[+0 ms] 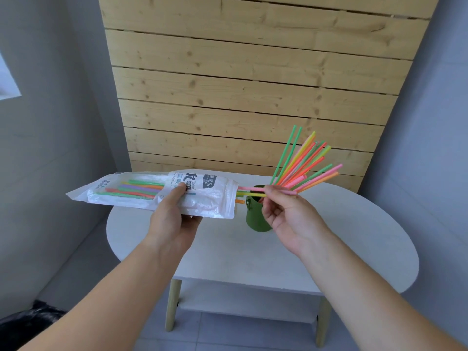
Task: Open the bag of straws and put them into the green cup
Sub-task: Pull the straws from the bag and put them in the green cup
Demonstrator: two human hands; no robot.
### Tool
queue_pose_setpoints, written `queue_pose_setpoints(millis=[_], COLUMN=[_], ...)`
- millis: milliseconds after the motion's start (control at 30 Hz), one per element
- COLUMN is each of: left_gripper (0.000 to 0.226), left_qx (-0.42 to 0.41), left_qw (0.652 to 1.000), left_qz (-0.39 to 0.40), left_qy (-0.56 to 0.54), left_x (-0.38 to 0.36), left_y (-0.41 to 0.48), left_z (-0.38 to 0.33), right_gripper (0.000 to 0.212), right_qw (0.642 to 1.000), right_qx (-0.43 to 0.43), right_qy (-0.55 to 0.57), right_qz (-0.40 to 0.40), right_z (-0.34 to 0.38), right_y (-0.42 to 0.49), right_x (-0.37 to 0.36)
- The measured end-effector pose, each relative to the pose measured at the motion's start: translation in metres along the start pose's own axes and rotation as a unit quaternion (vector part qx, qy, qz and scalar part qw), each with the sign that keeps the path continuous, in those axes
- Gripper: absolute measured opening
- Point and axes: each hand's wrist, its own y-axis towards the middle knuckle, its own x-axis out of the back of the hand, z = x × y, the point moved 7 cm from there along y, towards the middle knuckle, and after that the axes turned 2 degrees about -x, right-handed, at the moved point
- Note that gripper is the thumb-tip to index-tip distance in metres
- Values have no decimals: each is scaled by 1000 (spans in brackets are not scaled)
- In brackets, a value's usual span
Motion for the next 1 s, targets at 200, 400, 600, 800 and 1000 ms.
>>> queue_pose_setpoints(millis=[200,400,600,800,1000], left_gripper=[9,12,19,27,34], left_qx=[9,2,-8,-4,-4], left_qw=[1000,1000,999,999,1000], left_qz=[-6,-28,-36,-36,-25], left_qy=[-15,-12,-6,5,12], left_x=[1,10,16,13,11], left_y=[1,6,11,8,6], left_z=[4,0,-2,4,4], right_gripper=[9,15,24,19,19], right_qw=[992,956,863,796,781], right_qx=[97,265,419,497,469], right_qy=[77,-56,-185,-289,-385], right_qz=[-6,-116,-213,-192,-150], right_z=[25,78,115,113,92], right_y=[-3,-10,-30,-42,-27], right_x=[1,30,56,41,28])
